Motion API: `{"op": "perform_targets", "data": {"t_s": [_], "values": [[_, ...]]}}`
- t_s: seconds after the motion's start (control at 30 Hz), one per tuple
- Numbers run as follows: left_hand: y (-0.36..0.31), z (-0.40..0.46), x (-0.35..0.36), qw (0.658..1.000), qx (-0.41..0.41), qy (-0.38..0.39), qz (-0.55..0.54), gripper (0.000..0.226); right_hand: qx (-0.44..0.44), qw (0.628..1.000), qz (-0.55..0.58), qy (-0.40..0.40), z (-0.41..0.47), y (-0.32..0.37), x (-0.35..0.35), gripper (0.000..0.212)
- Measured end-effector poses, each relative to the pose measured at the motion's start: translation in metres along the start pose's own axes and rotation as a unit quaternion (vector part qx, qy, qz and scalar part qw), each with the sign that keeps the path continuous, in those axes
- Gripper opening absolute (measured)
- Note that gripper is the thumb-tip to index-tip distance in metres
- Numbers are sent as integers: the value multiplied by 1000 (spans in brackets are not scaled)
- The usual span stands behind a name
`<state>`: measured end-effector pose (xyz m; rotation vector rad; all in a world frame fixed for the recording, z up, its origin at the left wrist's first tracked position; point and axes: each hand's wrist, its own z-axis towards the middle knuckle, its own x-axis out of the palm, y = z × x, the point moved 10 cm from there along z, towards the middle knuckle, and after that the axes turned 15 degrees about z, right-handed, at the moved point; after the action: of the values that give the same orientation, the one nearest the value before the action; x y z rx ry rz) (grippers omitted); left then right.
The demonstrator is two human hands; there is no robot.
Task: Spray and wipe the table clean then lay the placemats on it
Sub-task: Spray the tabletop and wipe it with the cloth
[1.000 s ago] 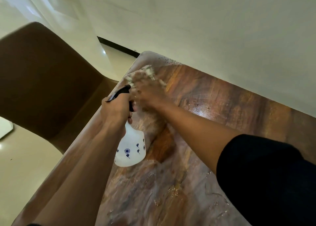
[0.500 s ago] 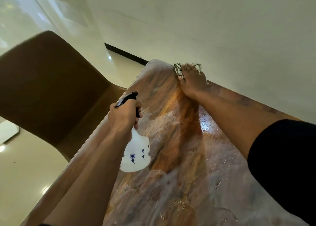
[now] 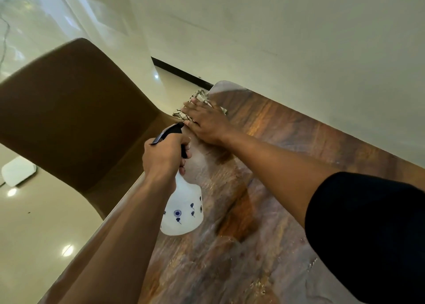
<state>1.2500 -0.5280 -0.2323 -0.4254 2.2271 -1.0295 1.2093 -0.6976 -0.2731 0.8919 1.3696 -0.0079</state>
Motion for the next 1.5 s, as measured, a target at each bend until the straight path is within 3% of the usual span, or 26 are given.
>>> {"op": "perform_targets", "data": {"t_s": [0.1, 0.3, 0.43, 0.53, 0.7, 0.83, 0.9, 1.07, 1.17, 1.27, 1.4, 1.5], "values": [[1, 1, 3, 1000, -5, 3, -6, 16, 15, 1000, 12, -10, 5, -20, -15, 55], [9, 3, 11, 1000, -9, 13, -8, 17, 178, 980, 13, -84, 15, -105, -69, 61], [12, 2, 15, 1000, -11, 15, -3, 18, 227, 969, 10, -91, 22, -118, -71, 60], [8, -1, 16, 1000, -8, 18, -3, 17, 177, 981, -1, -83, 17, -97, -65, 59], [-8, -10, 19, 1000, 2, 23, -8, 17, 25, 1000, -12, 7, 1, -36, -25, 57], [-15, -17, 22, 1000, 7, 26, -7, 17, 11, 999, 6, 36, -3, -35, -24, 59], [-15, -18, 21, 1000, 7, 25, -9, 17, 48, 999, 13, 21, 1, -54, -36, 60], [-7, -16, 18, 1000, 6, 25, -8, 18, 223, 969, -1, -103, -4, -120, -76, 62], [-1, -14, 13, 1000, 0, 28, -7, 18, 276, 954, 0, -121, -4, -125, -75, 62], [-1, -10, 6, 1000, 2, 20, -4, 17, 214, 969, -20, -119, -3, -94, -72, 59], [-9, -7, 5, 1000, 5, 29, 5, 14, 67, 996, -35, -37, -17, -46, -43, 59], [-19, -9, 8, 999, -1, 53, -4, 13, 44, 999, -11, -27, -36, -54, -40, 57]]}}
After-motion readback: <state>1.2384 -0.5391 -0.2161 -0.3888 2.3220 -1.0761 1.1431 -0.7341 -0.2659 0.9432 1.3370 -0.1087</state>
